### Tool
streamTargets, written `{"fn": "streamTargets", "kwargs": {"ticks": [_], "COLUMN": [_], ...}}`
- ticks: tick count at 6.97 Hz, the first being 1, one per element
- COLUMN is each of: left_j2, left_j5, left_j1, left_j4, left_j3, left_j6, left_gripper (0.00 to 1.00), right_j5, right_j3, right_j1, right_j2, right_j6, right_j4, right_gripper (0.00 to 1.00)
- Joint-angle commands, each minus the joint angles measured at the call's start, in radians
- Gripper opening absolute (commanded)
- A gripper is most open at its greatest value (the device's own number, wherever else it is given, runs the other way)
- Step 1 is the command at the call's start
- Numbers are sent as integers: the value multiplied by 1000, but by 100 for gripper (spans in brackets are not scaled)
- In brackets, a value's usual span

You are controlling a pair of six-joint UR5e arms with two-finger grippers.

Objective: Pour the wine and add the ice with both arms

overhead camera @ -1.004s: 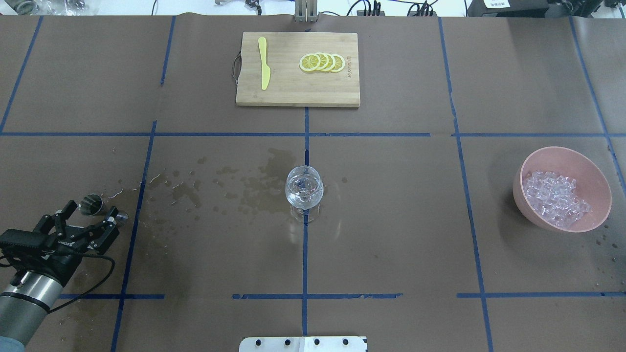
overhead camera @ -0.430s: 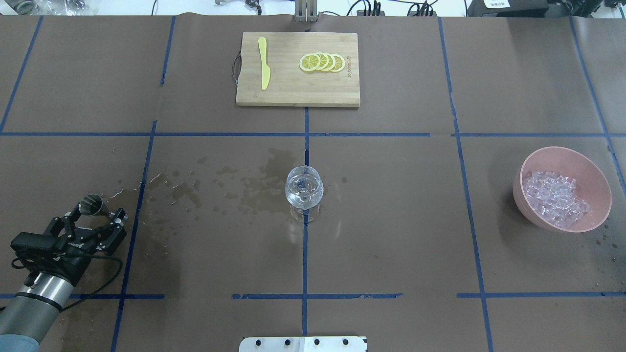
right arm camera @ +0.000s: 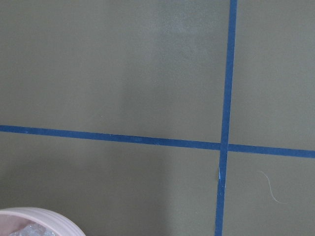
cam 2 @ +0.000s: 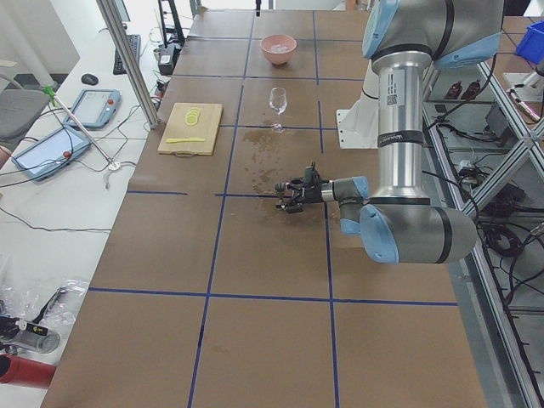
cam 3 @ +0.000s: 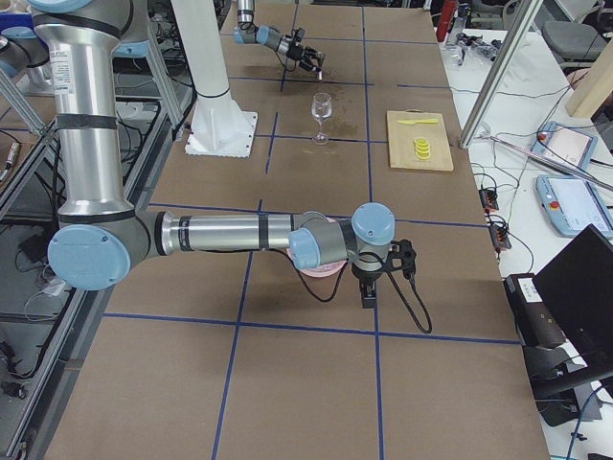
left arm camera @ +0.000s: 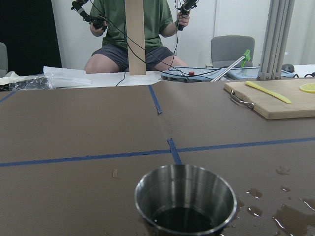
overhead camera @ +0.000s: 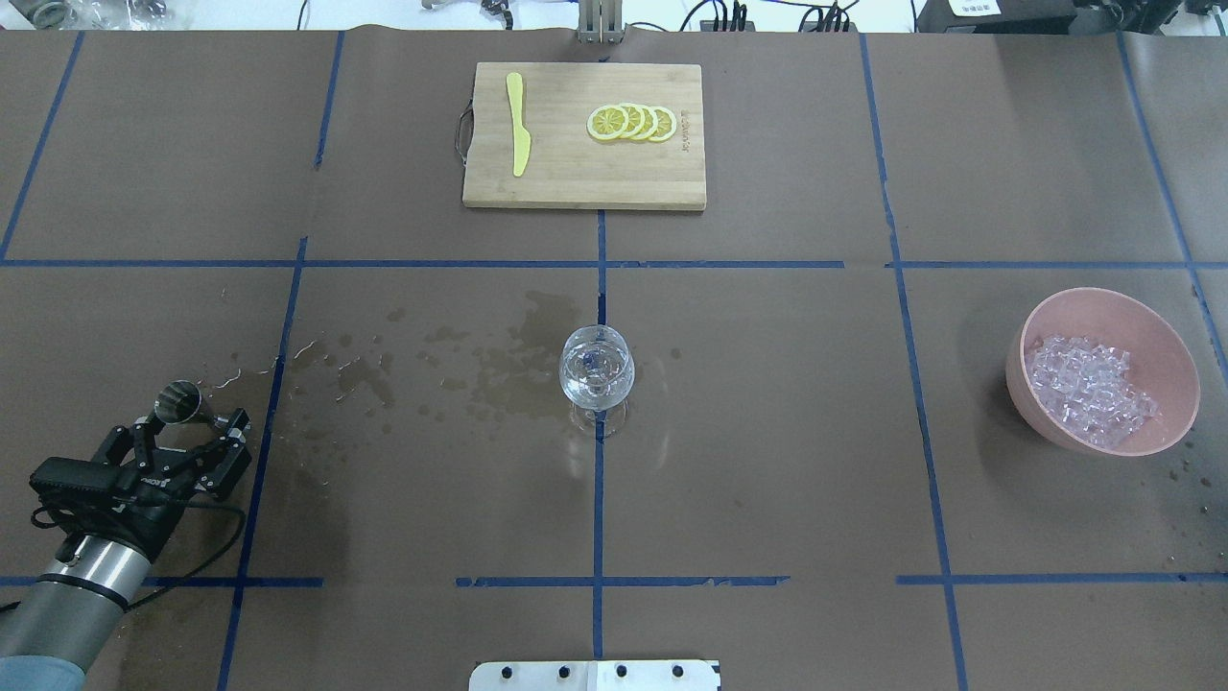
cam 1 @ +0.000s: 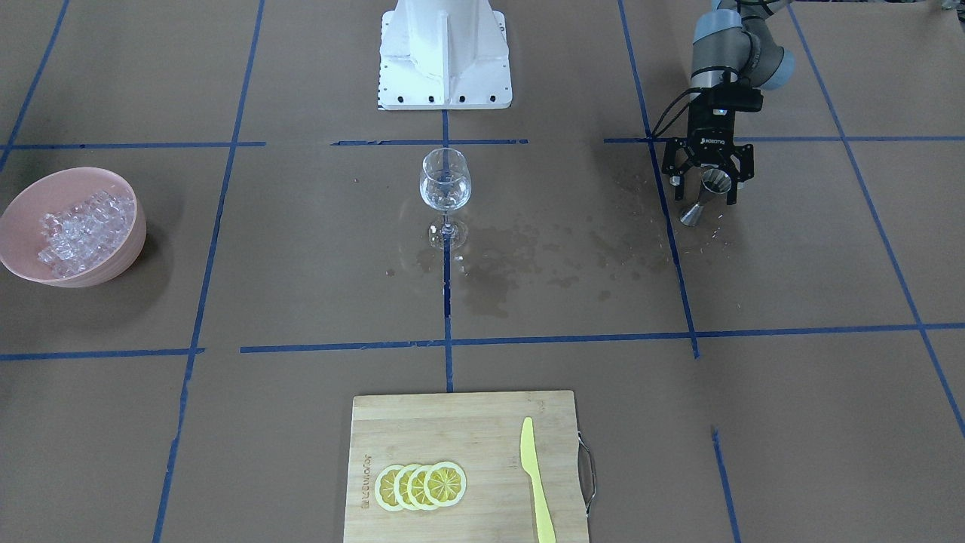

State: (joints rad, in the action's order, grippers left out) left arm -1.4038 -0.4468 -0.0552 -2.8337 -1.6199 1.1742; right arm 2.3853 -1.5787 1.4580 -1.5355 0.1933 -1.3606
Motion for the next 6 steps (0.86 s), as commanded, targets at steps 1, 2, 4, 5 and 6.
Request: {"fn": "streamTargets", "kwargs": {"ticks": [1, 2, 4, 5, 6], "left_j2": [0, 0, 0, 0, 2], "left_j5": [0, 0, -1, -1, -3], "left_j1": [0, 0, 0, 0, -2], "left_j4": [-3, -25, -29, -30, -32], "left_j3": [2, 3, 6, 5, 0], "left_j6": [1, -1, -2, -2, -7], "left_gripper": [77, 73, 44, 33, 17], "right_j5": [0, -2, -2, -2, -2], "right_j3": [0, 0, 0, 2, 2], "right_j1": [-1, -1, -1, -1, -1], "right_j2": [0, 0, 0, 0, 0], "right_j6": [2, 2, 0, 0, 0], "right_j4": [0, 0, 0, 0, 0], "right_gripper": [100, 100, 100, 100, 100]}}
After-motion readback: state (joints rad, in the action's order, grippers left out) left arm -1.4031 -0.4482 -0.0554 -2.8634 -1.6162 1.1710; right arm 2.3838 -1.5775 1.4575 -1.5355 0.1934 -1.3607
